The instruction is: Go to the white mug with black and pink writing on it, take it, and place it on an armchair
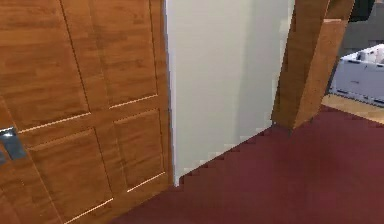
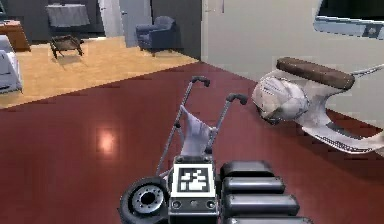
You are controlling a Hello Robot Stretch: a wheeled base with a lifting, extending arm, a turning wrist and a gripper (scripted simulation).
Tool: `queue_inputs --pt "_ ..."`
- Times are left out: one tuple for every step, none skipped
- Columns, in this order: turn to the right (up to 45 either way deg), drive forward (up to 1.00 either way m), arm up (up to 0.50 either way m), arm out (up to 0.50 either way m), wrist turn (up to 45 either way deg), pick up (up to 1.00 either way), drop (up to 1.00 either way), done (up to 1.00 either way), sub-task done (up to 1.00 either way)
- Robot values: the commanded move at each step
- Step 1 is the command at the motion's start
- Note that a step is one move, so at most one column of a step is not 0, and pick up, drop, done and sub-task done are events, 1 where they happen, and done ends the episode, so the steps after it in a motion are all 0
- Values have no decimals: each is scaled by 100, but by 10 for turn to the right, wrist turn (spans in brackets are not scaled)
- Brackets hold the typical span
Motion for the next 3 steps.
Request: queue_inputs --pt "60 0 0 0 0 0 0 0 0" --pt "0 30 0 0 0 0 0 0 0" --pt "450 0 0 0 0 0 0 0 0"
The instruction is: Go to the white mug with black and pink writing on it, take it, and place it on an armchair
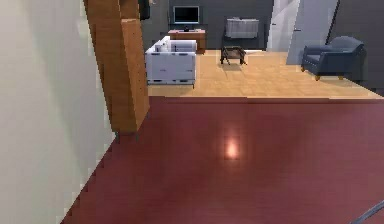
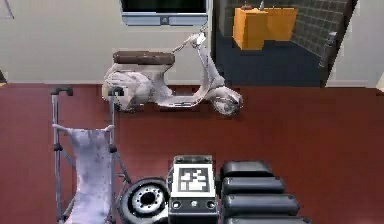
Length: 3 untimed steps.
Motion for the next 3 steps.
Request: queue_inputs --pt "0 100 0 0 0 0 0 0 0" --pt "300 0 0 0 0 0 0 0 0" --pt "0 100 0 0 0 0 0 0 0"
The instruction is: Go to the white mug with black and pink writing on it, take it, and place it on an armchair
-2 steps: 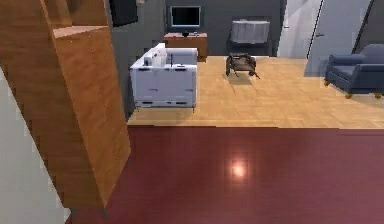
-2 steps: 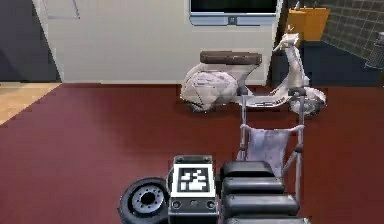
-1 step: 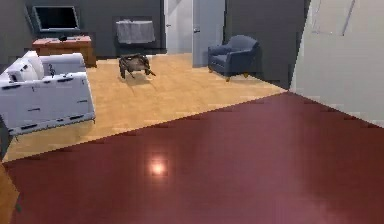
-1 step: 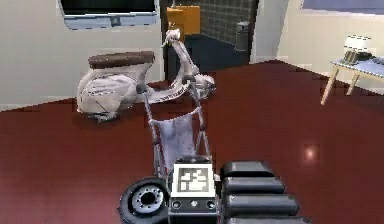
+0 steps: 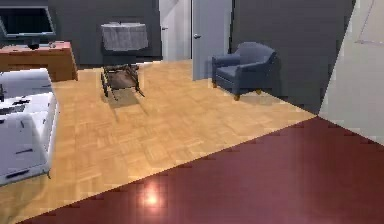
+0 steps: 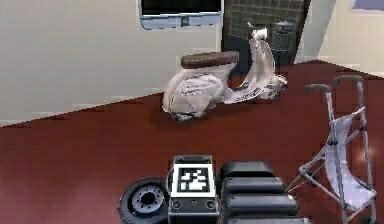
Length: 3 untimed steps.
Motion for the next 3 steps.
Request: queue_inputs --pt "0 100 0 0 0 0 0 0 0" --pt "0 100 0 0 0 0 0 0 0" --pt "30 0 0 0 0 0 0 0 0"
